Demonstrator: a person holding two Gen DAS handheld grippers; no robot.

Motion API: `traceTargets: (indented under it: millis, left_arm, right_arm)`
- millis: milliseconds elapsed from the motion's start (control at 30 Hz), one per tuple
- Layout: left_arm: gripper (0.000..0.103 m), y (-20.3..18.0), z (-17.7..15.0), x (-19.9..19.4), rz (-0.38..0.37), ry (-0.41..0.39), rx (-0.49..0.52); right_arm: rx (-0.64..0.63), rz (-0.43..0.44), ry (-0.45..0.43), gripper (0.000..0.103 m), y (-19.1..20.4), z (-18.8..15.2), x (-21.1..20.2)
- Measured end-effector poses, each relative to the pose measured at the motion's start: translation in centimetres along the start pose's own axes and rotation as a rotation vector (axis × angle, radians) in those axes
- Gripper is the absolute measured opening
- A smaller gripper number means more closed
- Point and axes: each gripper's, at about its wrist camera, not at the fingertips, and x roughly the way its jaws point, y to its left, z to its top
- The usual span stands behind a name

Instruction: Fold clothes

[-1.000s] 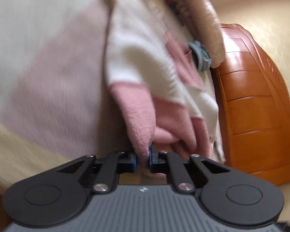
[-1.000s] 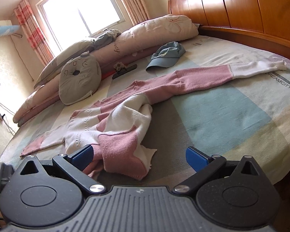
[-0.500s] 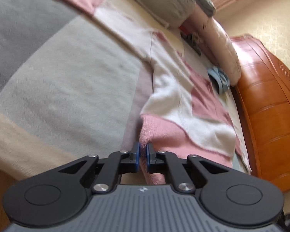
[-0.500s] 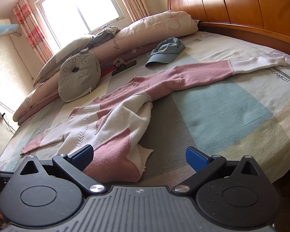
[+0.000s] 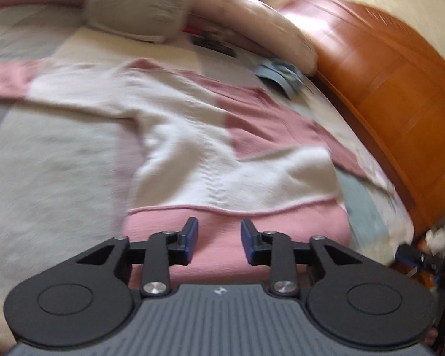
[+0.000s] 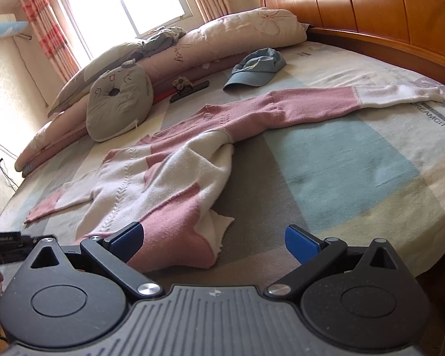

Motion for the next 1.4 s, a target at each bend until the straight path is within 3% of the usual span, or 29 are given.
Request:
traceTargets:
  millis: [267, 467, 600, 833, 1100, 1300, 1400]
  left_arm:
    - [0.060, -12.2, 0.3, 4.6, -0.044, 0.056, 0.433]
    - [0.067, -19.0, -2.0, 8.9, 0.046, 0.060, 0.731]
    - [0.067, -20.5, -3.1, 11.2, 0.133, 0.069, 0.827]
    - [0.068, -18.2, -1.1, 11.7, 0.223, 0.061, 0.728]
    - [0.068, -12.1, 2.7, 10.7, 0.311, 0.034, 0.590]
    - [0.069, -7.0, 4.2, 11.0, 0.191, 0.086, 0.401]
    - [0.069, -5.7, 4.2, 10.8, 0.131, 0.085, 0.352]
  right_arm:
    - [0.007, -0.091, 0.009, 0.103, -2.8, -1.0, -1.0]
    - [0.062, -0.093, -0.004, 0.103, -5.3, -1.4, -1.5]
    - [0.098, -0.088, -0.009, 0.103, -6.8, -1.5, -1.4]
    - [0.130, -0.090, 0.000, 0.103, -7.9, -1.8, -1.1]
    - [0.110, -0.099, 0.025, 0.103, -7.3, -1.8, -0.4]
    - [0.089, -0.113, 0.046, 0.103, -6.5, -1.6, 0.3]
    - [0.073, -0.068, 0.043, 0.103, -5.8, -1.3, 0.5]
